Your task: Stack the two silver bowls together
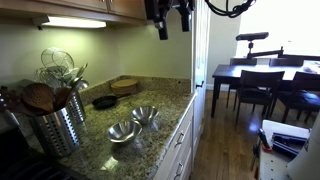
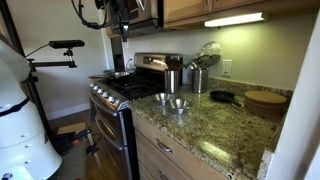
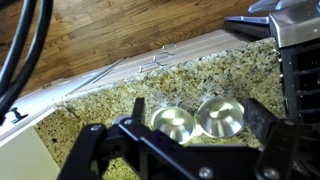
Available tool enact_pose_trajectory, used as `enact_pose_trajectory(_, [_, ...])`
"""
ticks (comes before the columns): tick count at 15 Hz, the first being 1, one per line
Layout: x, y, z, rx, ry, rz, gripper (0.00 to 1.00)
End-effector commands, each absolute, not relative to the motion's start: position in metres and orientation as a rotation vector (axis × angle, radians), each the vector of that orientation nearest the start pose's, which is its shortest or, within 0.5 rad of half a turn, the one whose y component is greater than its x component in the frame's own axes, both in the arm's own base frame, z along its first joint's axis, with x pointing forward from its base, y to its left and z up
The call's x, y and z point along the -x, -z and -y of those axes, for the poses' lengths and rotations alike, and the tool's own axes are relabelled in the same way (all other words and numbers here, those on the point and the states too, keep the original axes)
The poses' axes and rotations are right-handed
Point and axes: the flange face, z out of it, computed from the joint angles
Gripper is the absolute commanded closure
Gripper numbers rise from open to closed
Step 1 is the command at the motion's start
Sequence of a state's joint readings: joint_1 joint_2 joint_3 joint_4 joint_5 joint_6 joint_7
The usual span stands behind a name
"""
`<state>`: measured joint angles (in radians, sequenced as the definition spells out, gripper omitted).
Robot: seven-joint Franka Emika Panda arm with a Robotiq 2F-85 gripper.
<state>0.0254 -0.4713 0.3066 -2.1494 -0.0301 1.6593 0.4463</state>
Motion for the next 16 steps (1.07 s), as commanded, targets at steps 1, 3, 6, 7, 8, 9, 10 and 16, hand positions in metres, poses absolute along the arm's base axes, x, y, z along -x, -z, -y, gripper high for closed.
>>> enact_pose_trajectory(1, [-0.398, -0.545, -0.139, 3.395, 0.044, -0.379, 0.0])
enact_pose_trajectory(3, [-0.407, -0.519, -0.131, 3.445, 0.037, -0.444, 0.0])
enact_pose_trajectory(6, [-0.421, -0.472, -0.122, 3.489, 0.016, -0.542, 0.0])
enact_pose_trajectory(7, [-0.425, -0.459, -0.12, 3.497, 0.004, -0.566, 0.0])
enact_pose_trajectory(8, [-0.428, -0.445, -0.117, 3.489, 0.018, -0.583, 0.0])
enact_pose_trajectory(9, [-0.432, -0.434, -0.116, 3.486, 0.031, -0.59, 0.0])
enact_pose_trajectory(10, [-0.437, -0.421, -0.112, 3.47, 0.056, -0.608, 0.0])
enact_pose_trajectory(16, [-0.459, -0.367, -0.072, 3.35, 0.128, -0.732, 0.0])
